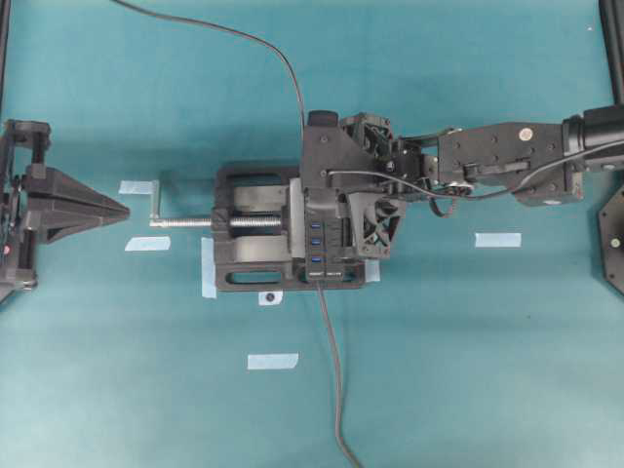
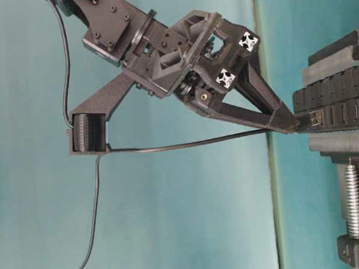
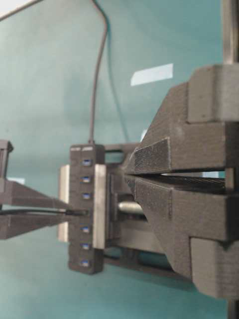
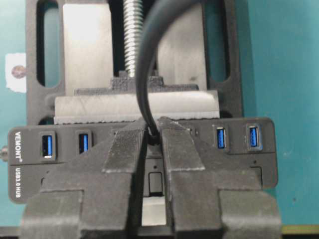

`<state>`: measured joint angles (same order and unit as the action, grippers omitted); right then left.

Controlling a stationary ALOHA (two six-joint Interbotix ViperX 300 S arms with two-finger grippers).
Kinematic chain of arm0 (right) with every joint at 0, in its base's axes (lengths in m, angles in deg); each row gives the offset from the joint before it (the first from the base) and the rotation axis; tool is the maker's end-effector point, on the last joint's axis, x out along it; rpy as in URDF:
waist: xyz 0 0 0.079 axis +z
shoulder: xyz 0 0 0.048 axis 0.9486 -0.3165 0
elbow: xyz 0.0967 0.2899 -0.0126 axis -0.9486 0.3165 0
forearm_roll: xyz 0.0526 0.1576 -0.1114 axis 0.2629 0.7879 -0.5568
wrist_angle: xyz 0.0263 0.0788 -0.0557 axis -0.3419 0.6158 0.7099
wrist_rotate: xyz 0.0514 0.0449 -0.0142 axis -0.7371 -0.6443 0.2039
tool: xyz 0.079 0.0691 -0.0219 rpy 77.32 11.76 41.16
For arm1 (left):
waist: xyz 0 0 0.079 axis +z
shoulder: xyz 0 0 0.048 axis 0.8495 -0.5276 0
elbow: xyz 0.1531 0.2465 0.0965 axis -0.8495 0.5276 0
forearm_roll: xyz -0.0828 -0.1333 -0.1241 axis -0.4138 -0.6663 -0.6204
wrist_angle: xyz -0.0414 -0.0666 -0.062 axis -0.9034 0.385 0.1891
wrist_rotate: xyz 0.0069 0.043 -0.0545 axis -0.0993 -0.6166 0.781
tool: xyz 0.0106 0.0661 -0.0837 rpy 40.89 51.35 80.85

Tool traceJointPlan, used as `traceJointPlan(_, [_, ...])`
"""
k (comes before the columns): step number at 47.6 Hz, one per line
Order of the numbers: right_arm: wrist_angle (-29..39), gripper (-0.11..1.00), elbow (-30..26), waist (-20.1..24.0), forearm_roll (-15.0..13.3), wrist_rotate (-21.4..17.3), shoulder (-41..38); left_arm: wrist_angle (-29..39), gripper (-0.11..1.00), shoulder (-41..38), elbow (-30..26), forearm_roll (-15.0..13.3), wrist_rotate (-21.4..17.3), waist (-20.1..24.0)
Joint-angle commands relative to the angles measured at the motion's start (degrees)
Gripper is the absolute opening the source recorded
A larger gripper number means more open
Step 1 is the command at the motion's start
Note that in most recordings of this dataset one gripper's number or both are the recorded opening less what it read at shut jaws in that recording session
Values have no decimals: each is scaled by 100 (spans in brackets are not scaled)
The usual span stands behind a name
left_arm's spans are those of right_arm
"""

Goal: Insert the USB into the center port of the fixed hub
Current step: 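Push the plug down into the center port with the right gripper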

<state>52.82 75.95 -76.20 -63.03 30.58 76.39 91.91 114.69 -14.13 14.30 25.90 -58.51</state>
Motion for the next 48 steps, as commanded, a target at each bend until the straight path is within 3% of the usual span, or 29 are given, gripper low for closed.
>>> traceJointPlan(1, [-35,7,-26,-9,0,-44,62,-26,0,-35,-176,9,18,9])
traceJointPlan(15, [-53,7,44,-9,18,-70,62,-26,0,-35,-185,9,18,9])
traceJointPlan(28, [-475,7,193,-70,26,-70,70,-35,0,-26,-185,9,18,9])
traceJointPlan(48, [-422,7,220,-114,26,-70,70,-26,0,-26,-193,9,26,9])
